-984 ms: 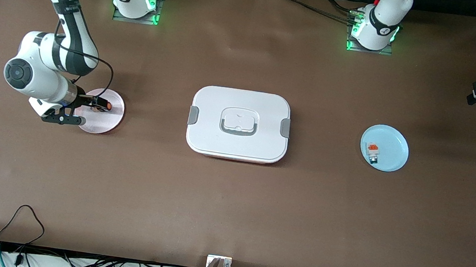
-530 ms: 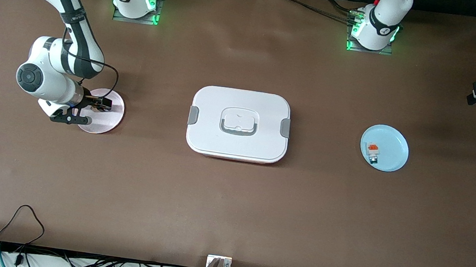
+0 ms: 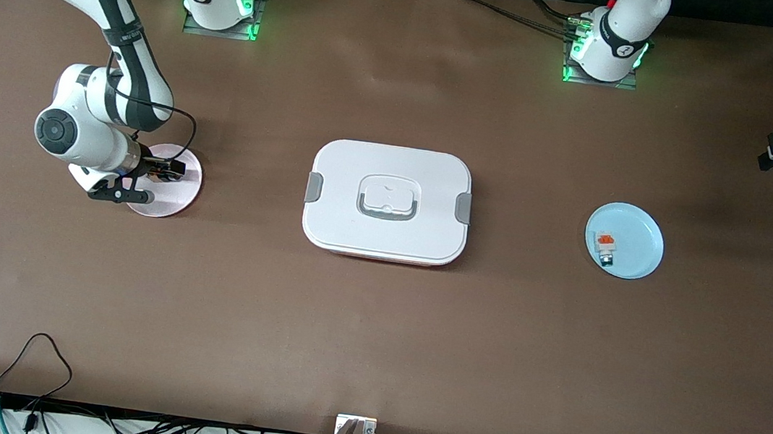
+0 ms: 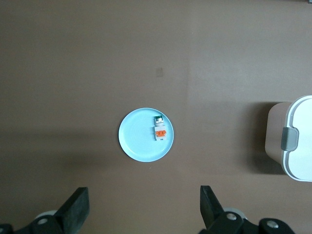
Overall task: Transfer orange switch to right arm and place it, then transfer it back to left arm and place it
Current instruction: 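Close the right gripper on the orange switch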
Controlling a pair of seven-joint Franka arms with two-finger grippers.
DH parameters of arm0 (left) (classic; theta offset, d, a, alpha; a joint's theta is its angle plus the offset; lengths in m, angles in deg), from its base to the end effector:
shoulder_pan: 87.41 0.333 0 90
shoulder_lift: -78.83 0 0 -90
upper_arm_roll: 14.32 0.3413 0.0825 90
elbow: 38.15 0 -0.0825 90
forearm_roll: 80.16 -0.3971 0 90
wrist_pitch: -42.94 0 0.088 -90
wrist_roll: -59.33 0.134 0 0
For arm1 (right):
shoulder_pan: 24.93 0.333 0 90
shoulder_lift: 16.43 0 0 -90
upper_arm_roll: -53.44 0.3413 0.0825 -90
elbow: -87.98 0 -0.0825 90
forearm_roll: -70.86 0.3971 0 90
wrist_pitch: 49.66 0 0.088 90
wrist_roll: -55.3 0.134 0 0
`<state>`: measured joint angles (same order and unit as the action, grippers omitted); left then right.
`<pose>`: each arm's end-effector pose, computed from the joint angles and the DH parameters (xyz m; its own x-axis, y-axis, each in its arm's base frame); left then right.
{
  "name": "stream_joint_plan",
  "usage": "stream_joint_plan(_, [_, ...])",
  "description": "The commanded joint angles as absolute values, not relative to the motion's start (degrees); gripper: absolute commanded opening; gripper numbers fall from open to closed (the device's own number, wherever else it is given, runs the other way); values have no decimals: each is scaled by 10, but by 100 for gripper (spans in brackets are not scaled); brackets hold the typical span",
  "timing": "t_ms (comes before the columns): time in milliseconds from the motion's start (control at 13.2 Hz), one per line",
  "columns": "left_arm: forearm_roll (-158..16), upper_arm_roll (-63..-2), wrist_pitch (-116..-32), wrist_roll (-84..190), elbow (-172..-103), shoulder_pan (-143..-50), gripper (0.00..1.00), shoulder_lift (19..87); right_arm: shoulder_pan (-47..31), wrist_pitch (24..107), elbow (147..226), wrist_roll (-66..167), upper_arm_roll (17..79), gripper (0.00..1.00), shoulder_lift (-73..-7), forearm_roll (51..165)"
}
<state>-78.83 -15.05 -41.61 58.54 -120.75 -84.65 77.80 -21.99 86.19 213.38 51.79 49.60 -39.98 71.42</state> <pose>0.5640 0.0168 0.6663 0.9988 0.0470 0.0158 0.0466 -0.9986 0.0235 0.5429 -0.0097 0.1653 0.9733 0.0383 -0.2265 0.0412 -0.9991 0.0079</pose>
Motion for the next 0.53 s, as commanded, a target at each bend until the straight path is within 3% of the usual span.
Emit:
stream_joint_plan(0, [-780,-150,-409,592,-1206,-845,100,784,-224,880,2140,508,512,100,-400,712])
stream_joint_plan(454, [-780,-150,-409,595,-1207,-845,100,784,-226,878,2139,505,512,99,-401,710])
